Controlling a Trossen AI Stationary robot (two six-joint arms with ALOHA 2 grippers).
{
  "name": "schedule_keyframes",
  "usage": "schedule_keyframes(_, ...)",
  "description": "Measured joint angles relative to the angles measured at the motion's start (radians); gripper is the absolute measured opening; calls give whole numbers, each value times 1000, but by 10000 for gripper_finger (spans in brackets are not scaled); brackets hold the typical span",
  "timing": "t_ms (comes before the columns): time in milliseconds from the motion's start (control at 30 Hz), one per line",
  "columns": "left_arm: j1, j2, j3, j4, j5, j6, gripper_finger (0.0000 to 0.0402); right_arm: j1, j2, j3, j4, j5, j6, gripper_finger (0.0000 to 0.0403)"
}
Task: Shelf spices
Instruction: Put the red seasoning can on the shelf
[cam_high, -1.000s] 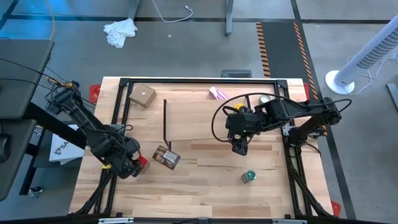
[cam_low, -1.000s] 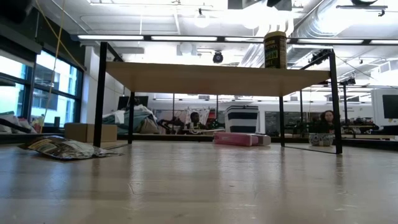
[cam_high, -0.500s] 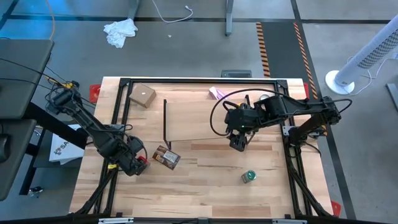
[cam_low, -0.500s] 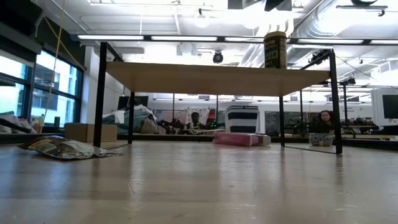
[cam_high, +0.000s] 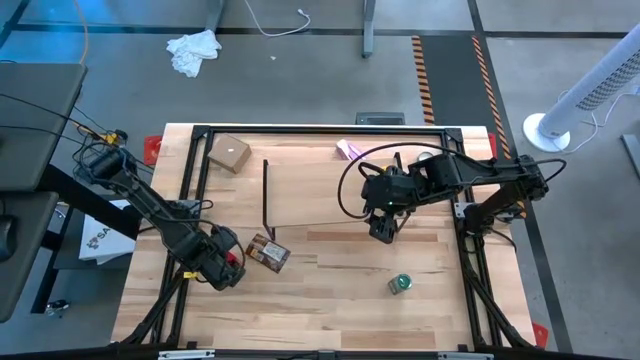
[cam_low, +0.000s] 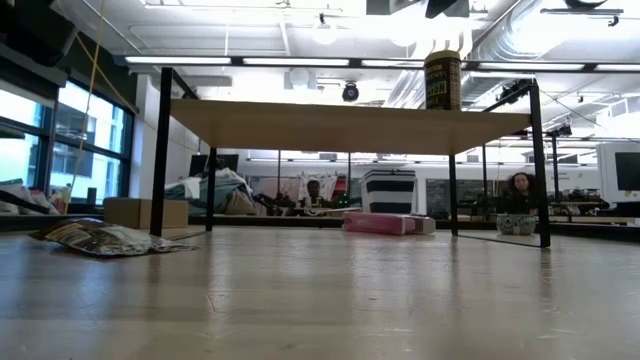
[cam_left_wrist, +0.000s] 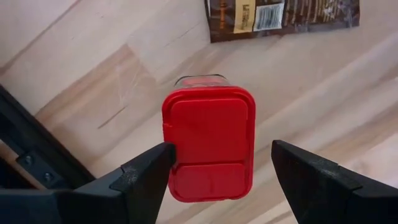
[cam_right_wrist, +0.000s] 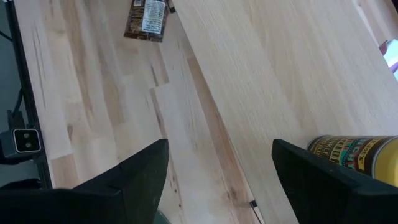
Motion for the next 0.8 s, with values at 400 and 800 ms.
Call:
schedule_keyframes(400,0,6,-8,-24,2,-31,276,0,0,0,-3,1,0,283)
schedule_keyframes(800,-2,8,8,89,-5,-28,276,0,0,0,-7,6,0,283)
